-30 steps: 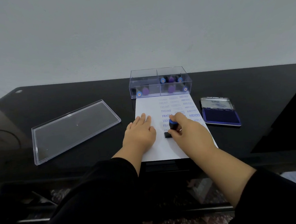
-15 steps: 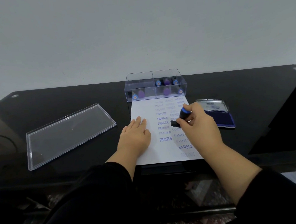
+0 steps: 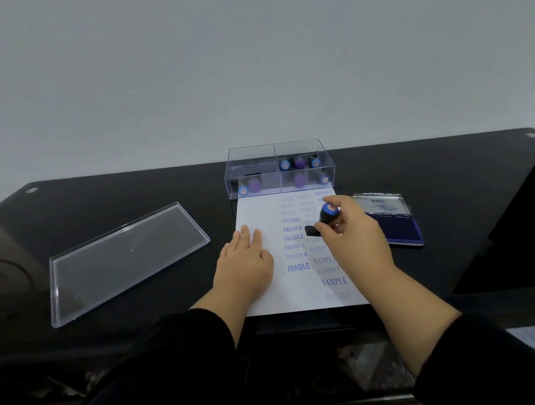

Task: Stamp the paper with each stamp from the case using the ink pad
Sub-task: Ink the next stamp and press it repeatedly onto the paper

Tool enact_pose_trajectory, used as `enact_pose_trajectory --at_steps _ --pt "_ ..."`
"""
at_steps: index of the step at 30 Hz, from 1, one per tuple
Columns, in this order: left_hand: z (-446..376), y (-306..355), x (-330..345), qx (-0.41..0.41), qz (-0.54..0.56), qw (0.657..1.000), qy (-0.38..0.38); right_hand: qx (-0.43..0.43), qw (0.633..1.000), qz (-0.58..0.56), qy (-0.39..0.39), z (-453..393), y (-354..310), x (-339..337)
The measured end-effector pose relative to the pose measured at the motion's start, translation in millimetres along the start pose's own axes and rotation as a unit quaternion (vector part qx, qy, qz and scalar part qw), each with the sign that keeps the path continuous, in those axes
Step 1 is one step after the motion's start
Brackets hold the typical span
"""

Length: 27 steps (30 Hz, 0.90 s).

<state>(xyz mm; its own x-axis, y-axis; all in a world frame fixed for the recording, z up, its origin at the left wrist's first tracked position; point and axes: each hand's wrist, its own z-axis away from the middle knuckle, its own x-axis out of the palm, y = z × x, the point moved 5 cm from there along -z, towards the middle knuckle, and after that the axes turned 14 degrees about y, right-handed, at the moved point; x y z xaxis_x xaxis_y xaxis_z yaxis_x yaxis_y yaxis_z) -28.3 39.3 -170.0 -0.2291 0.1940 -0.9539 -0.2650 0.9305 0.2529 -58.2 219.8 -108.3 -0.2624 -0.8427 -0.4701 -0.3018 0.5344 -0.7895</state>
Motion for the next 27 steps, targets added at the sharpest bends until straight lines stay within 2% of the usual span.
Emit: enact_pose_trajectory --at_steps 9,13,21,27 --pt "-1 5 -4 0.005 -0.067 0.997 -0.049 0.035 0.997 -0.073 0.007 -6 -9 5" --pt "-3 5 -9 0.008 -0.079 0.996 -0.049 0.063 0.994 -0.094 0.009 -10 -9 8" --pt "-35 1 -26 -0.059 -0.005 0.998 0.022 0.042 0.995 -0.086 0.001 -52 -30 21" --pt "-93 -6 -46 -0.067 0.040 0.993 0.087 0.045 0.996 -0.080 -0.015 -110 -42 51"
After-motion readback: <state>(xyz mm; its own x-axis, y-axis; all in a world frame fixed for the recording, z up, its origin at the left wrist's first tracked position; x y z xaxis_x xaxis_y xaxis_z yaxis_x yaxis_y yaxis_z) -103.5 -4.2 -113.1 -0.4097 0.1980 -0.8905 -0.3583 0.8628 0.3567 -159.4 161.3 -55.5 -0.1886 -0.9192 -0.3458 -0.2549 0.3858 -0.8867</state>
